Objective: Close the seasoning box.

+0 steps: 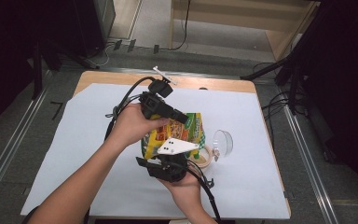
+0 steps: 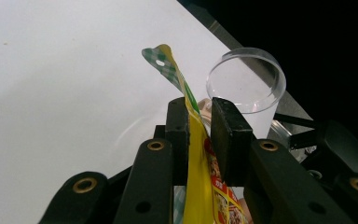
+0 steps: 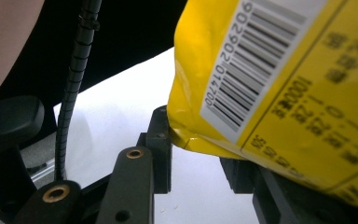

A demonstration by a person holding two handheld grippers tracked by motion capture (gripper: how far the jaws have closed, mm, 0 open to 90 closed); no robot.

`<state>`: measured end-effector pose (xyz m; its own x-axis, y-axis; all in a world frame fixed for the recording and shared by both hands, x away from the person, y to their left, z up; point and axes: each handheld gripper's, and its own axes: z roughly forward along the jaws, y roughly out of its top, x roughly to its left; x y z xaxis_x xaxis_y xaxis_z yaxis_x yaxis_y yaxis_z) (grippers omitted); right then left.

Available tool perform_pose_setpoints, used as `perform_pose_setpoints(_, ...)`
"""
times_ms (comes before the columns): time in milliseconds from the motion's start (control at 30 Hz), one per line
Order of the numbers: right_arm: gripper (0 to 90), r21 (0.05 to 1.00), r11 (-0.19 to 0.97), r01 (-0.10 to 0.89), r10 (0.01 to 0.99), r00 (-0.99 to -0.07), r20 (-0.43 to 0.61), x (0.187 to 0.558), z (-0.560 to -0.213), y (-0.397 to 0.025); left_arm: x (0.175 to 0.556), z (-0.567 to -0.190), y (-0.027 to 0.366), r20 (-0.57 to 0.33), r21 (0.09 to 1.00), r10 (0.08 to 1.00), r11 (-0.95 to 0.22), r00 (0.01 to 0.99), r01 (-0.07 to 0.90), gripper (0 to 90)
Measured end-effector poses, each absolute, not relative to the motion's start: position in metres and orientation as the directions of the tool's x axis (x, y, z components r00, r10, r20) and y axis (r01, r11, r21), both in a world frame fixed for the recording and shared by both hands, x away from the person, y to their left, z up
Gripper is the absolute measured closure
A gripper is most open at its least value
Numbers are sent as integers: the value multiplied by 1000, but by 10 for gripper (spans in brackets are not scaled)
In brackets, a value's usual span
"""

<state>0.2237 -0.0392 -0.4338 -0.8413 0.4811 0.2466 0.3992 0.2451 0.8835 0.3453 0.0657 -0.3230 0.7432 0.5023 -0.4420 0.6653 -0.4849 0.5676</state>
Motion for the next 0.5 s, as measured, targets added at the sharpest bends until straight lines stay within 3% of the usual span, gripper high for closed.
perform_pose_setpoints(500, 636, 874, 265, 407, 477, -843, 248, 218, -445, -32, 332, -333, 84, -490, 590, 446, -463, 749, 662, 776)
